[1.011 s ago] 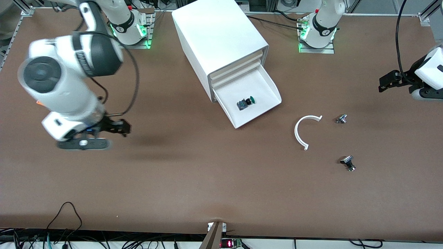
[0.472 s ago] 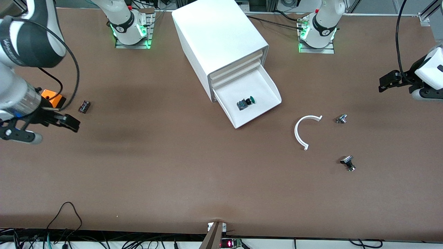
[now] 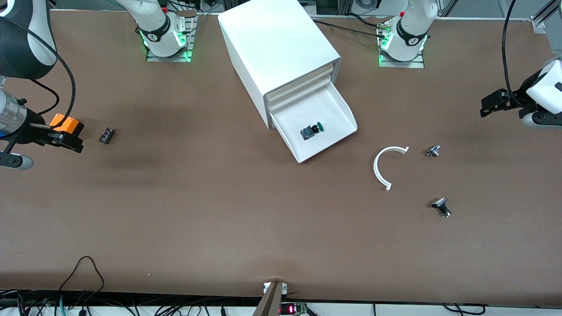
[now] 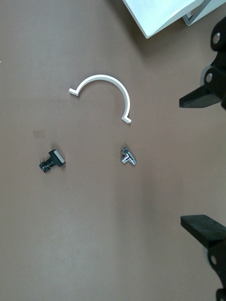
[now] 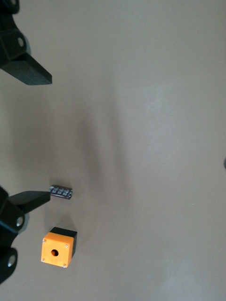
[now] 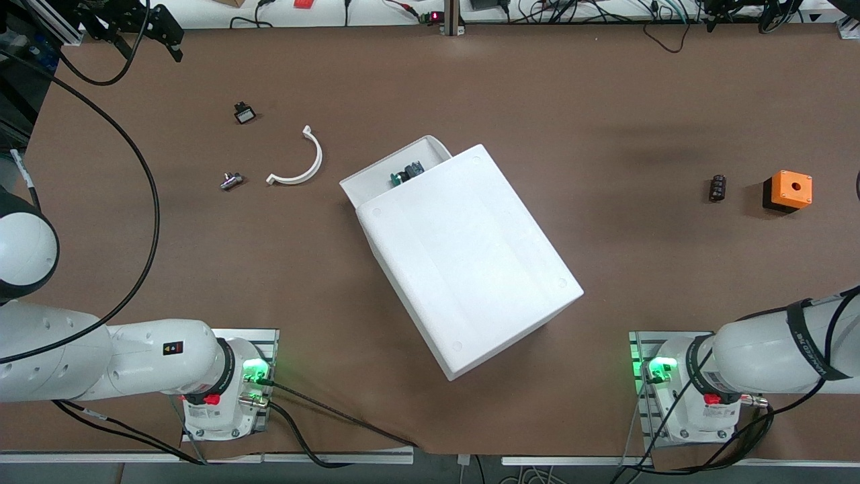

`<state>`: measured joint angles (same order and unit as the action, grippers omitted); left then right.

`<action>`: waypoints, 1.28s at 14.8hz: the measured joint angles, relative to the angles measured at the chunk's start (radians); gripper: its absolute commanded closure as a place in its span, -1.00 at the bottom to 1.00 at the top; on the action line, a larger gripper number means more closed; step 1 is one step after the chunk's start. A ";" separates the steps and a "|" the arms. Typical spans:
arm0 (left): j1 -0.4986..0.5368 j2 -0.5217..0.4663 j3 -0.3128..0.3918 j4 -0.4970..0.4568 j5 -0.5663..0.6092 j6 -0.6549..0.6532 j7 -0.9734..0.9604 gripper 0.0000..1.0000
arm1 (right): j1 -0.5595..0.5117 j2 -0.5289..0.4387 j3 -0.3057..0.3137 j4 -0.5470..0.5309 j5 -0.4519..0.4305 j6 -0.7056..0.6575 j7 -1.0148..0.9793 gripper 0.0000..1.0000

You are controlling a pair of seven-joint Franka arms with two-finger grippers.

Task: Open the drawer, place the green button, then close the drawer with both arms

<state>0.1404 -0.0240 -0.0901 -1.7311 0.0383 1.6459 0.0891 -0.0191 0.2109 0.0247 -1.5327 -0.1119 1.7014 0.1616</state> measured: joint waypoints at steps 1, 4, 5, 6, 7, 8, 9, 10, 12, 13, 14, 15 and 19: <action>0.000 0.000 0.000 0.000 0.000 0.000 0.000 -1.00 | 0.000 -0.001 0.001 0.000 0.004 -0.018 -0.035 -1.00; 0.000 0.000 0.000 0.000 0.000 0.000 0.000 -1.00 | 0.000 -0.016 0.001 0.000 0.023 -0.055 -0.103 -1.00; 0.000 0.000 0.000 0.000 0.000 0.000 0.000 -1.00 | 0.000 -0.022 0.000 -0.003 0.025 -0.064 -0.107 -1.00; 0.000 0.001 0.000 0.000 0.000 0.000 0.000 -1.00 | 0.000 -0.030 -0.001 -0.014 0.026 -0.064 -0.109 -1.00; 0.000 0.002 0.000 0.000 0.000 0.000 0.000 -1.00 | 0.000 -0.042 -0.005 -0.033 0.026 -0.058 -0.110 -1.00; 0.000 0.003 -0.001 0.000 0.000 0.000 0.001 -1.00 | 0.000 -0.060 -0.010 -0.063 0.026 -0.041 -0.113 -1.00; -0.001 0.005 -0.001 0.000 0.000 0.000 0.001 -1.00 | 0.000 -0.079 -0.015 -0.097 0.026 -0.023 -0.115 -1.00; -0.002 0.008 -0.002 0.000 0.000 0.000 0.001 -1.00 | 0.000 -0.099 -0.019 -0.127 0.026 -0.012 -0.118 -1.00; -0.006 0.014 -0.003 0.000 0.000 0.000 0.001 -1.00 | 0.000 -0.123 -0.029 -0.159 0.032 0.002 -0.148 -1.00; -0.008 0.019 -0.003 0.000 0.000 -0.001 0.001 -1.00 | 0.000 -0.128 -0.036 -0.166 0.044 0.008 -0.173 -1.00; -0.011 0.027 -0.003 0.000 0.000 -0.001 0.002 -1.00 | 0.000 -0.129 -0.041 -0.167 0.061 0.011 -0.185 -1.00; -0.013 0.036 -0.003 -0.002 0.000 -0.003 0.006 -1.00 | 0.000 -0.129 -0.043 -0.166 0.073 0.015 -0.188 -1.00; -0.020 0.103 -0.003 -0.006 -0.001 -0.027 0.007 -1.00 | 0.000 -0.129 -0.043 -0.154 0.079 0.016 -0.188 -1.00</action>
<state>0.1203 0.0786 -0.0932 -1.7373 0.0378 1.6188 0.0959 -0.0195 0.0816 -0.0186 -1.6871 -0.0329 1.7177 -0.0261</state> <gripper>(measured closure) 0.000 0.000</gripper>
